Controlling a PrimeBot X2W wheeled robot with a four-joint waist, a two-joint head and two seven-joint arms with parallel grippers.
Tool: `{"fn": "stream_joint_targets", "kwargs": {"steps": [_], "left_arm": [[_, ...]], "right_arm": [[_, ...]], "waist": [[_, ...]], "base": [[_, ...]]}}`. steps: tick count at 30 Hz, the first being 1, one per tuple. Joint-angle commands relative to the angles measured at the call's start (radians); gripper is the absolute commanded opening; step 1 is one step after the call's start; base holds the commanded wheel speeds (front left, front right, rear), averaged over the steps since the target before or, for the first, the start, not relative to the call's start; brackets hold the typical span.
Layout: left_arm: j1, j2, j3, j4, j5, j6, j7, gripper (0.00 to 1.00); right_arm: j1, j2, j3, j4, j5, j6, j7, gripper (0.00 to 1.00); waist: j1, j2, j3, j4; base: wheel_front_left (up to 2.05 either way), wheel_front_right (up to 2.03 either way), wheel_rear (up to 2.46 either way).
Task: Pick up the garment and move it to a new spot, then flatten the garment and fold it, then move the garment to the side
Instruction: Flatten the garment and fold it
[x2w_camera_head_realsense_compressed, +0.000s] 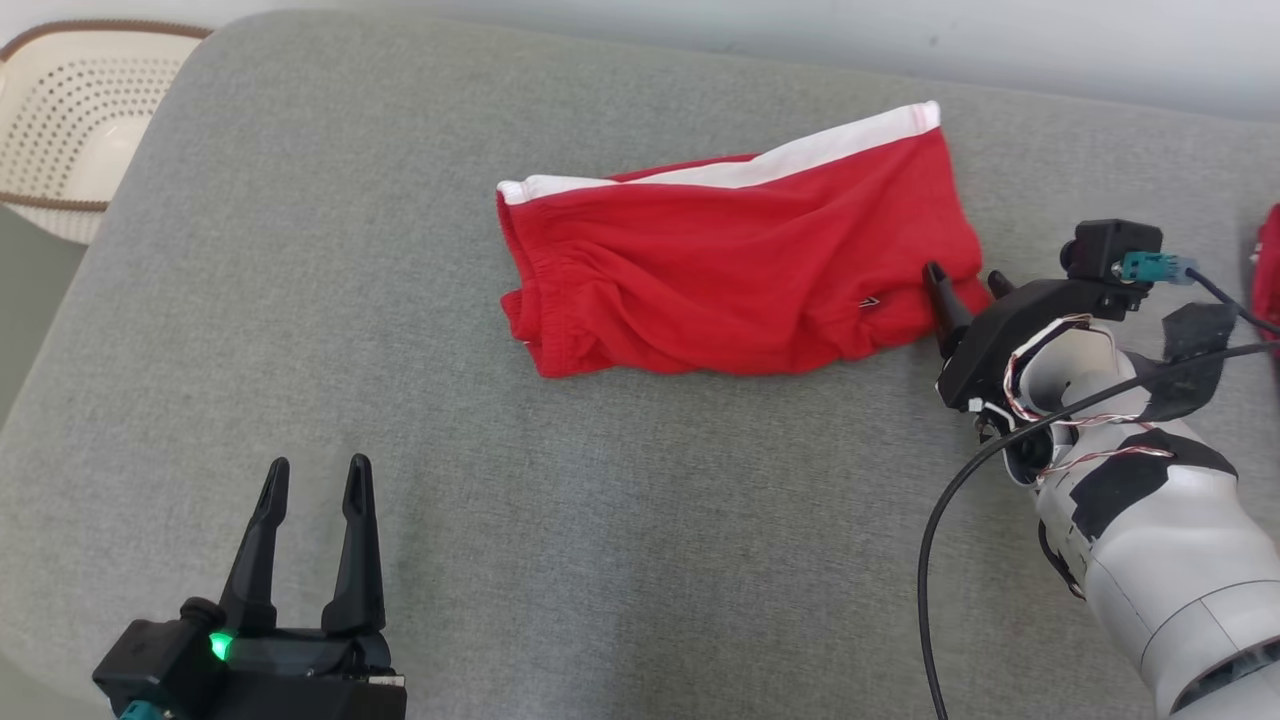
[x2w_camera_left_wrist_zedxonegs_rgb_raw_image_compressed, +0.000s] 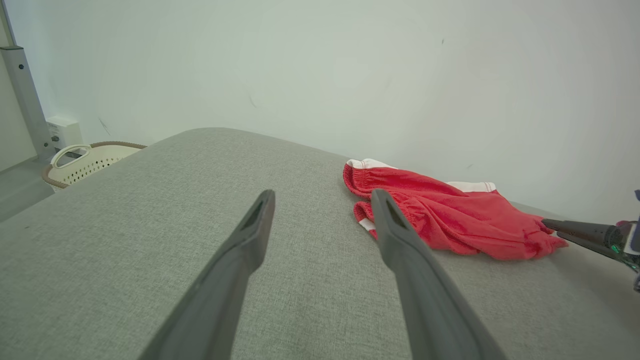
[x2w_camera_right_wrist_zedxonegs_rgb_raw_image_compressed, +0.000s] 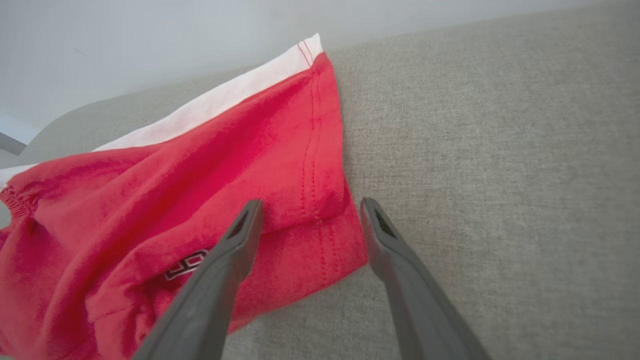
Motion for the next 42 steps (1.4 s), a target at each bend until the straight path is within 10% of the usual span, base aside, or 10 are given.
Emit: {"fn": "stream_joint_targets", "kwargs": {"steps": [1,7,8,10,42], "left_arm": [[-0.007,-0.001,0.006,0.004,0.012,0.000,-0.004,1.00],[0.001,-0.006,0.018,0.013,0.010,-0.006,-0.004,1.00],[0.001,-0.007,0.019,0.015,0.010,-0.007,-0.004,1.00],[-0.001,-0.008,0.019,0.020,0.009,-0.008,-0.004,1.00],[0.135,-0.008,0.047,0.037,0.052,-0.005,-0.004,1.00]], "right_arm": [[-0.009,0.002,0.006,0.010,-0.006,-0.001,0.002,1.00],[0.021,0.025,0.027,0.050,-0.013,-0.001,0.067,1.00],[0.023,0.026,0.027,0.049,-0.009,-0.001,0.067,0.80],[0.025,0.028,0.030,0.038,-0.003,-0.001,0.063,0.00],[0.483,-0.090,0.086,-0.474,0.190,-0.001,-0.054,0.00]], "waist": [[-0.0001,0.0000,0.011,0.012],[-0.0001,0.0000,0.009,0.009],[-0.0001,0.0000,0.009,0.007],[-0.0001,0.0000,0.010,0.002],[-0.0001,0.0000,-0.193,-0.114]], "base": [[0.00,0.00,0.00],[0.00,0.00,0.00],[0.00,0.00,0.00],[0.00,0.00,0.00],[0.00,0.00,0.00]]}}
